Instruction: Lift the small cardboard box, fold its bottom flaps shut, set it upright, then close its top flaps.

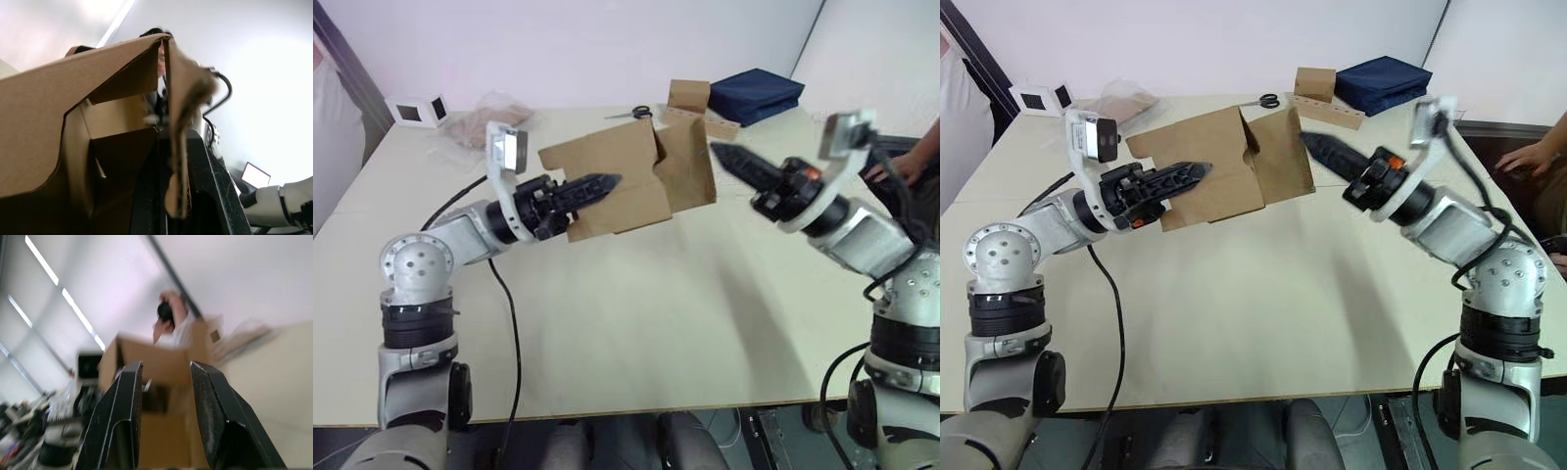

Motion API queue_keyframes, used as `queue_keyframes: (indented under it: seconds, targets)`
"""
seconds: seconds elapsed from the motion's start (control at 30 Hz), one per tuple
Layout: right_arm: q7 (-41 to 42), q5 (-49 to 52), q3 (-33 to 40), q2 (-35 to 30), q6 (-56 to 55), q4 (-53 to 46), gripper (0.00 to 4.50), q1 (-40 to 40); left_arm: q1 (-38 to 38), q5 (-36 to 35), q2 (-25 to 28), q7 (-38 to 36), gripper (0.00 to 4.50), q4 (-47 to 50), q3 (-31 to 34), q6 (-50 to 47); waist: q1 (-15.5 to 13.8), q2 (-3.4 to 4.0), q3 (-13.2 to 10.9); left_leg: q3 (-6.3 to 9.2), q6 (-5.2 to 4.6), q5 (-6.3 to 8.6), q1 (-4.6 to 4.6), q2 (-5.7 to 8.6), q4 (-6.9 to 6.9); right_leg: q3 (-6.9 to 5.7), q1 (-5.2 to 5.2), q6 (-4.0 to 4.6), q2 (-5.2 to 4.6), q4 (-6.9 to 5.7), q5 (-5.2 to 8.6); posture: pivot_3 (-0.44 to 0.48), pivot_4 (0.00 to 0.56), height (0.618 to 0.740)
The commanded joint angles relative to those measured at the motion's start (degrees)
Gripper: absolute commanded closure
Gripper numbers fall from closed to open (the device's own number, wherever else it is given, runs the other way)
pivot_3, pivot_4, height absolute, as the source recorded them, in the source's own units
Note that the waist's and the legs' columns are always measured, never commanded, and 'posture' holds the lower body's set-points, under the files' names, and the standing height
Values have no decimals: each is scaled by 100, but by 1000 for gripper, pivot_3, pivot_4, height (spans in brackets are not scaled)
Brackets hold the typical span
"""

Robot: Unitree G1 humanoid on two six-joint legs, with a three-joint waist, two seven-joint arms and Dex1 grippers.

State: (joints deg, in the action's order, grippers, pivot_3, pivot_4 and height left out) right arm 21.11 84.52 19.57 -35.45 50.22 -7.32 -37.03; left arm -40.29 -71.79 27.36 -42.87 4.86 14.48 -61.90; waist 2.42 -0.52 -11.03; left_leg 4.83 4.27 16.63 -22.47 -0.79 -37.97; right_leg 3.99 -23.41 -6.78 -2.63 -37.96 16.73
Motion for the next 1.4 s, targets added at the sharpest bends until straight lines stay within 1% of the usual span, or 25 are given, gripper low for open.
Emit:
queue_keyframes:
  seconds: [0.03,0.13,0.27,0.4,0.63,0.73,0.87,1.27,1.4]
  targets:
    - [32,160,403,-98,-90,283,2942,-250,-12,-252,92,51,4500,214,175,-12,-1,0,0,0,0,0,0,0,0,0,0,0,1,0,0,0,150,740]
    - [131,-20,419,-69,-56,579,2942,-256,-22,-330,100,97,4500,222,174,-16,1,0,0,0,0,0,0,0,1,0,0,0,0,0,0,0,150,740]
    - [331,-365,-108,294,85,331,2942,52,-102,-456,62,187,4500,222,161,-14,20,0,0,0,0,0,0,-2,2,0,-1,0,3,0,0,0,150,740]
    - [257,-403,-226,621,91,163,2942,133,-112,-506,68,230,4500,233,108,-11,11,11,-7,-2,0,0,0,-2,5,3,-4,0,1,-1,0,0,150,740]
    - [-291,345,-275,1032,232,-571,2942,246,-93,-455,88,243,4500,233,47,10,1,9,-8,0,1,0,-1,-1,4,1,-3,0,0,0,0,0,150,740]
    - [-575,642,-353,1100,206,-857,2942,305,-99,-428,74,257,4500,226,33,35,7,9,-8,0,1,0,-1,-1,5,1,-3,0,0,0,0,0,150,740]
    - [-755,746,-470,1154,146,-1031,2942,340,-155,-458,40,289,4500,194,29,39,8,9,-8,1,0,0,-1,-1,5,1,-3,0,1,0,0,0,150,740]
    - [-850,918,-467,1109,61,-1069,2942,453,-180,-530,66,357,4500,189,82,15,8,9,-8,0,0,0,-1,-1,5,1,-3,0,1,0,0,0,150,740]
    - [-781,662,-468,1040,41,-982,2942,478,-185,-569,55,394,4500,205,100,22,8,9,-8,0,0,0,-1,-1,5,1,-3,0,1,0,0,0,150,740]
